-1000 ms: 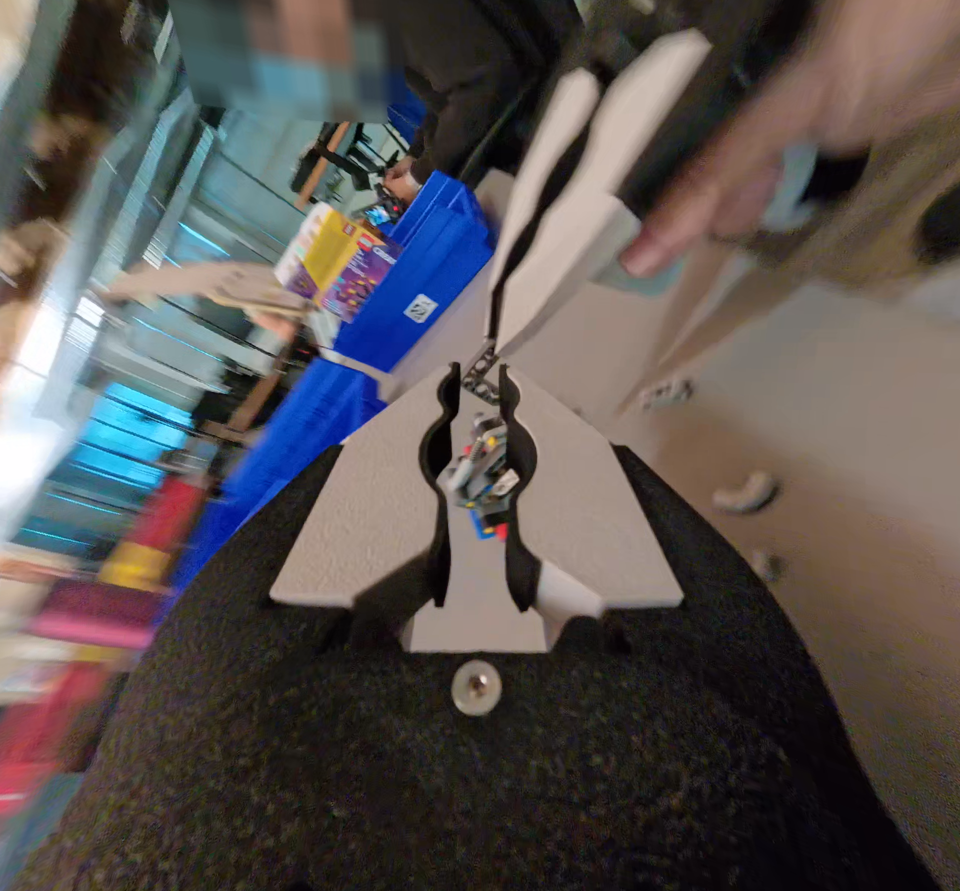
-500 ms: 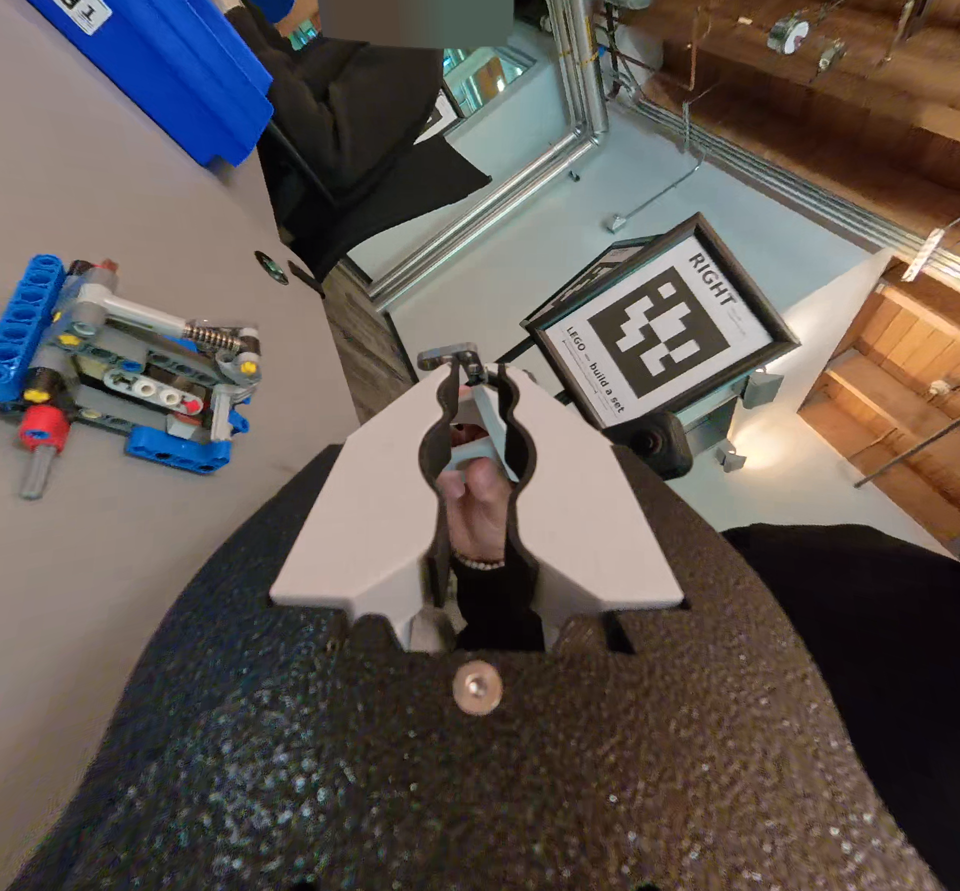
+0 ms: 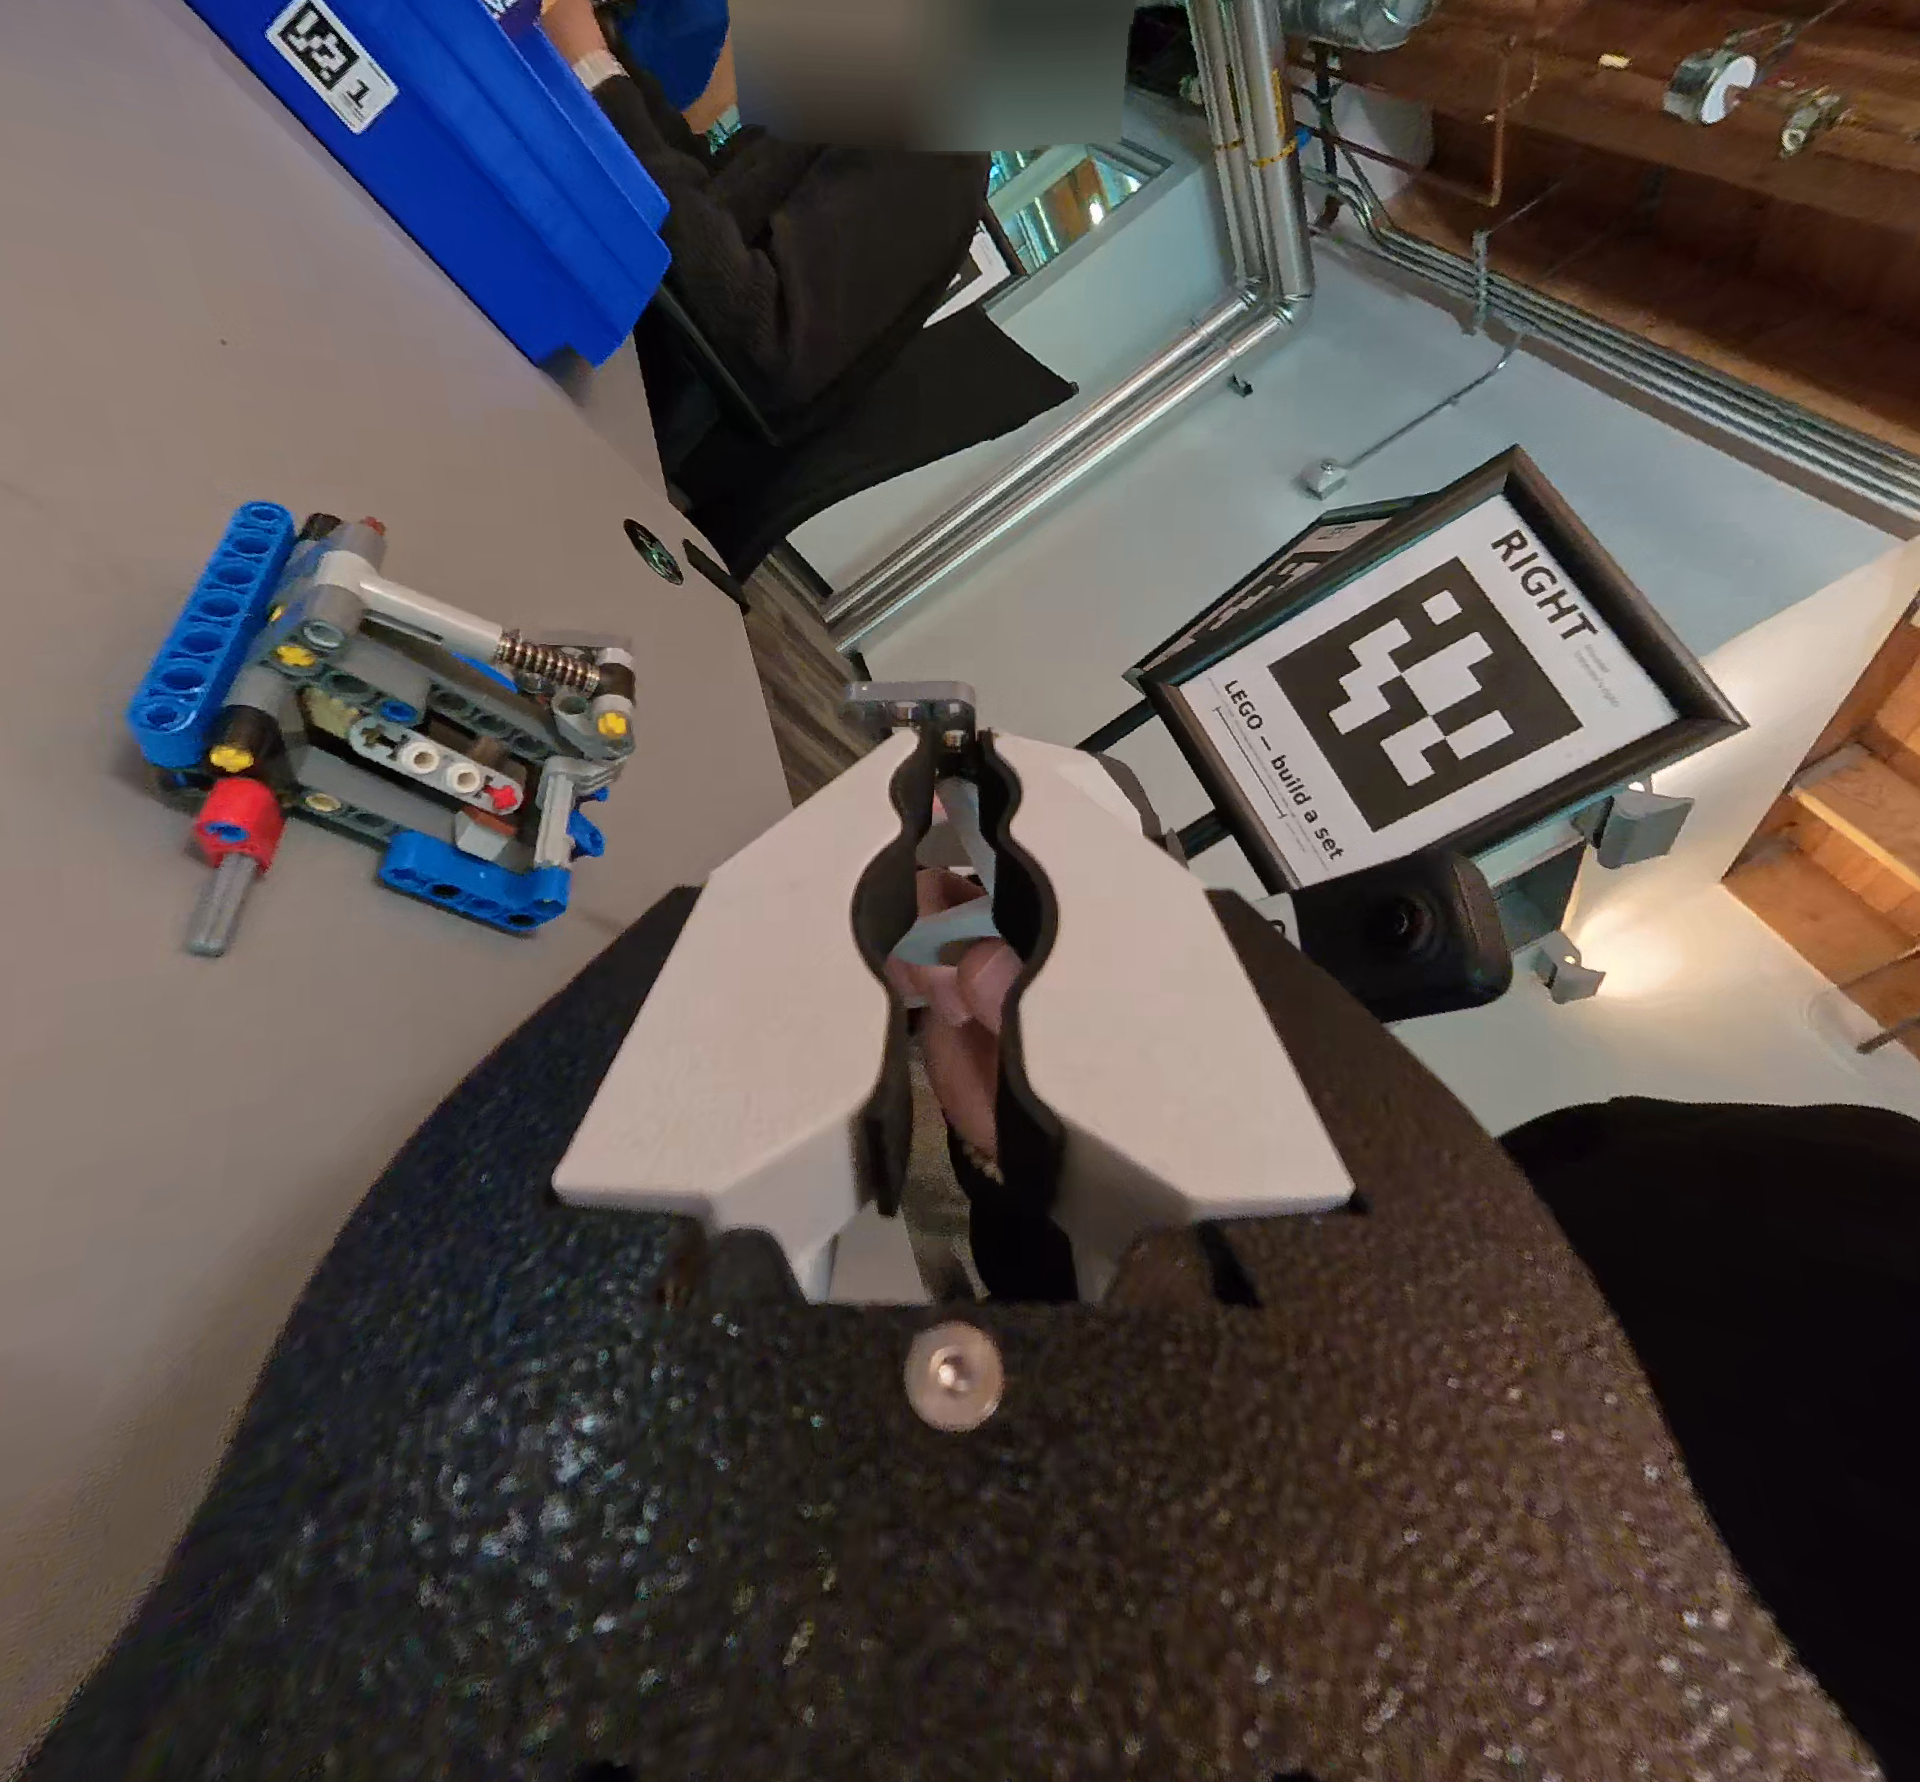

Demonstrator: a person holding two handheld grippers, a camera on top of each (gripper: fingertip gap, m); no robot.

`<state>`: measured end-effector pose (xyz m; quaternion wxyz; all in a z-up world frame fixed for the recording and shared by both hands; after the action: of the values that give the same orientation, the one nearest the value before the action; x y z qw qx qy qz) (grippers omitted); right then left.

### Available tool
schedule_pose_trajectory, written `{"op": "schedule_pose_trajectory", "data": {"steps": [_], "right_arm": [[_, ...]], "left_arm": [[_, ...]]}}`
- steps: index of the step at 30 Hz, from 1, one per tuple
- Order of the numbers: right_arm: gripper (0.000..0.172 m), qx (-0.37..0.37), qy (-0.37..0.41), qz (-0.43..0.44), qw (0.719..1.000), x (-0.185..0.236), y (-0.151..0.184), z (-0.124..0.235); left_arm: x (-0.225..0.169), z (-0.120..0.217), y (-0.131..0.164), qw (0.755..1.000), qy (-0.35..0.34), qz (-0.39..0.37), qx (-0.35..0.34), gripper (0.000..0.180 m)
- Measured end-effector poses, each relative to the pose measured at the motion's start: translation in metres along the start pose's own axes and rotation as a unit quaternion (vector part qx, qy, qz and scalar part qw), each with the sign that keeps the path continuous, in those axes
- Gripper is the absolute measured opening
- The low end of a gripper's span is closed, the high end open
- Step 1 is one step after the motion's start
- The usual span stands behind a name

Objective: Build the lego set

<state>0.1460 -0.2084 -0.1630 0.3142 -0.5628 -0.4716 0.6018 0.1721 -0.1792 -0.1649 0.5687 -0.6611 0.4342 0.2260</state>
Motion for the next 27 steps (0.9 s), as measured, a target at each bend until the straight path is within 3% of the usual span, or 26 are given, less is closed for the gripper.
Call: {"op": "schedule_pose_trajectory", "data": {"steps": [11, 14, 18, 22, 27], "right_arm": [[0.000, 0.101, -0.029, -0.056, 0.993, 0.000, 0.019, -0.015], [0.001, 0.155, -0.061, -0.072, 0.983, 0.003, 0.031, -0.020], [0.002, 0.163, -0.094, -0.034, 0.982, -0.010, 0.030, -0.020], [0.006, 0.181, -0.093, -0.073, 0.976, -0.038, 0.035, -0.022], [0.013, 0.211, -0.150, -0.109, 0.960, -0.037, 0.058, -0.031]], "left_arm": [[0.026, 0.005, -0.001, 0.994, -0.037, 0.090, -0.048, 0.003], [0.038, 0.009, 0.002, 0.991, -0.080, 0.091, -0.050, 0.003], [0.046, 0.012, -0.001, 0.986, -0.095, 0.101, -0.088, 0.004], [0.054, 0.015, -0.006, 0.984, -0.111, 0.095, -0.107, 0.004], [0.059, 0.007, 0.000, 0.983, -0.116, 0.100, -0.098, 0.004]]}}
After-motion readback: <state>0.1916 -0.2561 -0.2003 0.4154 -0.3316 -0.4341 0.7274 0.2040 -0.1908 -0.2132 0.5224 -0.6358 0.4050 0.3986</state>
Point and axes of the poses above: each gripper's, where its closed fingertips meet, z back along the fingers, y out of its underside, x = y × z across the jaws, the point moved 3 cm from there along z, back along the fingers, and after that the axes turned 9 degrees about y, right-handed, at the moved point
